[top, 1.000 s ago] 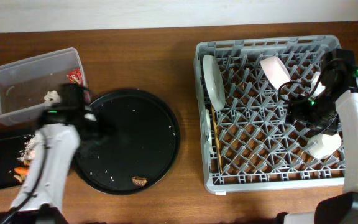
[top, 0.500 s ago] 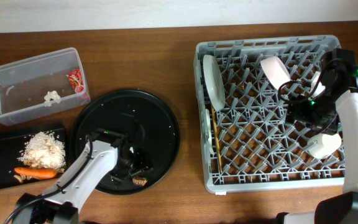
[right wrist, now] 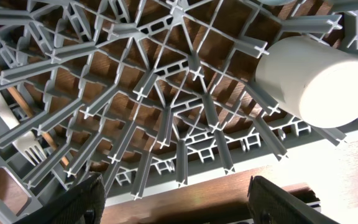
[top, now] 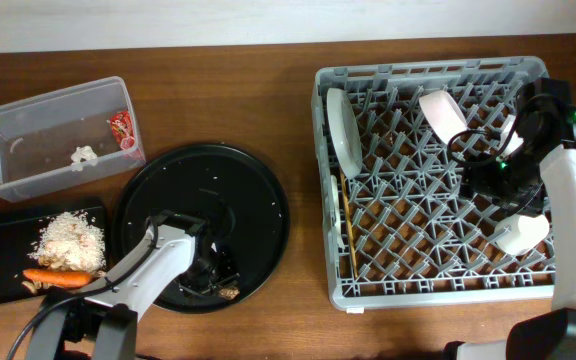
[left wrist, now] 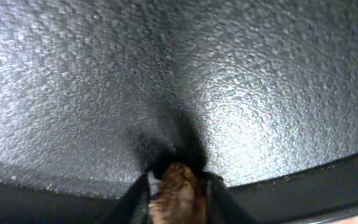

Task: Sort waste into correct bins and load items into the dishwasher rack
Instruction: 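Grasp the brown piece with the left gripper and drop it on the black tray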

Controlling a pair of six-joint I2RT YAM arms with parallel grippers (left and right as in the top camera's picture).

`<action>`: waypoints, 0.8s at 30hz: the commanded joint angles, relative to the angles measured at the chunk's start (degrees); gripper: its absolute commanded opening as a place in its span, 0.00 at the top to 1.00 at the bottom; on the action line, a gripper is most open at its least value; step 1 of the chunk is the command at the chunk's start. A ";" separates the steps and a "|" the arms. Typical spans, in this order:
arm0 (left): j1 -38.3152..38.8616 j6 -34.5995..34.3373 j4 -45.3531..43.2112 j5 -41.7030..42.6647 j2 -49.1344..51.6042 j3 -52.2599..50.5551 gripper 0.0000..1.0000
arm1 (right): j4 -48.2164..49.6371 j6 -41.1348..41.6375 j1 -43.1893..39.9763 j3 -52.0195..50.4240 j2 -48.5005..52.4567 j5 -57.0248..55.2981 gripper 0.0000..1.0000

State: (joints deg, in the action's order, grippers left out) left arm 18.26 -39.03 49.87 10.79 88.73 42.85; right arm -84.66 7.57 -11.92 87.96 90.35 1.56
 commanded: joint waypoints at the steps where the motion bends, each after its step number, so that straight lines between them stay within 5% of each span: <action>1: 0.04 -0.39 -0.13 0.57 0.35 0.44 0.87 | -0.02 0.35 -0.11 0.70 -0.94 0.35 0.24; 5: -2.93 1.57 0.72 0.55 0.28 4.20 0.98 | -0.02 0.33 -0.11 0.70 -0.94 0.35 0.23; 10: -10.45 5.53 3.52 0.31 0.28 11.15 0.99 | -0.02 0.33 -0.11 0.70 -0.94 0.35 0.23; 24: -51.56 6.10 -0.39 -9.81 0.37 16.98 0.99 | 0.00 0.33 -0.11 0.70 -0.94 0.35 0.23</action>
State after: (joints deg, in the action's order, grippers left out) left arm -26.83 -33.78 50.78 4.82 88.73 58.94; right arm -84.66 7.60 -11.92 87.96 90.35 1.56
